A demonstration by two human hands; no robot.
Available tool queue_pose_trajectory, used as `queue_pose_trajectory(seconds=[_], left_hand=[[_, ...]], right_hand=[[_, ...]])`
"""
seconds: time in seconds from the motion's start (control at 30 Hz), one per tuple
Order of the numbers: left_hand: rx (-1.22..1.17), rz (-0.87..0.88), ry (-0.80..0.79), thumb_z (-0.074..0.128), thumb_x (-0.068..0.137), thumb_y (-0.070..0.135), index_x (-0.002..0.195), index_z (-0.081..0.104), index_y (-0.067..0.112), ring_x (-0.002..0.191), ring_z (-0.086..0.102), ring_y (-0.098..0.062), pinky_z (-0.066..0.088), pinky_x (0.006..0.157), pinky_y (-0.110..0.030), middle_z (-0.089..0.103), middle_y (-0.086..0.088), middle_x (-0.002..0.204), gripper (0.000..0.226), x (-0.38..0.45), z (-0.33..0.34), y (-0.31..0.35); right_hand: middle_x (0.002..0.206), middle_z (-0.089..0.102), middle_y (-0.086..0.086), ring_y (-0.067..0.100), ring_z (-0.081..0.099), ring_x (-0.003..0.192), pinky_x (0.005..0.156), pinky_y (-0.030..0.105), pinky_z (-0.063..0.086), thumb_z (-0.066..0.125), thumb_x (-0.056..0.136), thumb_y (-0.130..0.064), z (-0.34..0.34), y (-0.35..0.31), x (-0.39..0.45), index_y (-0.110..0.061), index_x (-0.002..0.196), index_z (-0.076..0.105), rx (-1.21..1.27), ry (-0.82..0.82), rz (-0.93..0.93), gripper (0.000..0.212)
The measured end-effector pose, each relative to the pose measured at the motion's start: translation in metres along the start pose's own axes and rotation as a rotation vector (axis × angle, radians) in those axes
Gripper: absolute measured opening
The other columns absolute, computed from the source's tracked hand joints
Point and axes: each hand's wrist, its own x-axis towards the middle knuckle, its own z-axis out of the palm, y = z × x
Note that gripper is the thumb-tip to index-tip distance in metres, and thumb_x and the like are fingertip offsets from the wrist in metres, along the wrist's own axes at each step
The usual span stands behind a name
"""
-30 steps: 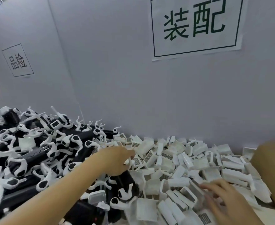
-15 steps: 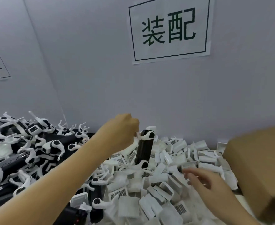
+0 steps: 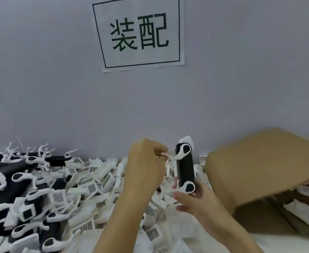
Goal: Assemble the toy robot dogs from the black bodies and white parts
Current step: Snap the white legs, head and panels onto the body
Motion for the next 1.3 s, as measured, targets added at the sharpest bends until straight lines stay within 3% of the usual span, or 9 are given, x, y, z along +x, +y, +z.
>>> queue_pose_trajectory(seconds=[0.07, 0.17, 0.3, 0.4, 0.57, 0.7, 0.83, 1.07, 1.3], left_hand=[[-0.176, -0.165, 0.064, 0.067, 0.093, 0.015, 0.115, 0.064, 0.029, 0.078, 0.064, 0.004, 0.044, 0.054, -0.004, 0.071, 0.011, 0.095, 0.026, -0.011, 0.018, -0.010], [-0.264, -0.316, 0.051, 0.061, 0.095, 0.024, 0.097, 0.065, 0.022, 0.069, 0.063, -0.001, 0.038, 0.049, -0.008, 0.068, 0.013, 0.080, 0.006, -0.025, 0.046, -0.018], [-0.209, -0.214, -0.219, 0.053, 0.098, 0.047, 0.050, 0.062, 0.036, 0.055, 0.057, -0.002, 0.036, 0.050, -0.013, 0.058, 0.015, 0.050, 0.050, -0.024, 0.063, -0.025], [-0.226, -0.195, -0.320, 0.055, 0.088, 0.064, 0.078, 0.073, 0.041, 0.076, 0.066, 0.003, 0.051, 0.070, -0.019, 0.073, 0.017, 0.077, 0.032, -0.017, 0.069, -0.033], [-0.726, -0.393, -0.168, 0.061, 0.098, 0.040, 0.099, 0.072, 0.022, 0.054, 0.065, 0.001, 0.045, 0.050, -0.009, 0.064, 0.013, 0.050, 0.021, -0.010, 0.084, -0.043], [-0.890, -0.490, -0.248, 0.066, 0.096, 0.018, 0.102, 0.075, 0.014, 0.084, 0.077, -0.014, 0.056, 0.077, -0.030, 0.080, -0.003, 0.088, 0.010, -0.006, 0.088, -0.052], [-0.873, -0.460, -0.258, 0.070, 0.094, 0.019, 0.096, 0.078, 0.015, 0.097, 0.075, -0.015, 0.054, 0.100, -0.042, 0.080, -0.003, 0.094, 0.009, -0.006, 0.092, -0.055], [-0.862, -0.428, -0.269, 0.075, 0.090, 0.033, 0.089, 0.081, 0.012, 0.092, 0.077, -0.020, 0.057, 0.091, -0.040, 0.080, -0.008, 0.091, 0.022, -0.008, 0.096, -0.060], [-0.903, -0.408, -0.277, 0.074, 0.091, 0.029, 0.088, 0.082, 0.016, 0.093, 0.077, -0.019, 0.056, 0.084, -0.035, 0.080, -0.007, 0.094, 0.016, -0.006, 0.097, -0.062]], right_hand=[[0.095, 0.071, 0.009, 0.017, 0.072, 0.086, 0.077, 0.032, 0.061, 0.088, 0.055, -0.044, -0.007, 0.000, 0.002, -0.018, 0.108, 0.068, -0.163, 0.109, -0.054, 0.062], [0.088, 0.074, -0.002, 0.014, 0.073, 0.086, 0.075, 0.028, 0.061, 0.088, 0.062, -0.034, -0.009, 0.004, 0.005, -0.026, 0.101, 0.067, -0.234, 0.272, -0.142, 0.045], [0.096, 0.074, -0.006, 0.013, 0.071, 0.092, 0.082, 0.040, 0.059, 0.087, 0.072, -0.021, -0.009, 0.011, 0.010, -0.040, 0.105, 0.064, -0.363, 0.332, -0.251, 0.045], [0.103, 0.070, -0.011, 0.007, 0.068, 0.097, 0.082, 0.033, 0.058, 0.085, 0.077, -0.018, -0.006, 0.016, 0.013, -0.037, 0.115, 0.061, -0.544, 0.340, -0.347, 0.049], [0.120, 0.058, -0.023, -0.005, 0.060, 0.109, 0.081, 0.010, 0.051, 0.083, 0.079, -0.017, 0.005, 0.026, 0.014, -0.033, 0.141, 0.044, -0.545, 0.280, -0.340, 0.074], [0.126, 0.055, -0.017, -0.004, 0.055, 0.117, 0.087, 0.012, 0.049, 0.081, 0.081, -0.037, 0.009, 0.027, 0.015, -0.029, 0.147, 0.036, -0.583, 0.348, -0.288, 0.081], [0.109, 0.063, -0.009, 0.009, 0.062, 0.102, 0.085, 0.033, 0.056, 0.080, 0.076, -0.043, 0.011, 0.026, 0.015, -0.026, 0.127, 0.054, -0.696, 0.425, -0.286, 0.060], [0.088, 0.066, -0.012, 0.008, 0.064, 0.084, 0.072, 0.037, 0.056, 0.078, 0.074, -0.045, 0.015, 0.026, 0.012, -0.033, 0.097, 0.060, -0.758, 0.500, -0.309, 0.031], [0.079, 0.068, -0.015, 0.003, 0.065, 0.077, 0.070, 0.030, 0.054, 0.081, 0.072, -0.042, 0.013, 0.021, 0.011, -0.036, 0.094, 0.065, -0.770, 0.546, -0.366, 0.028]])
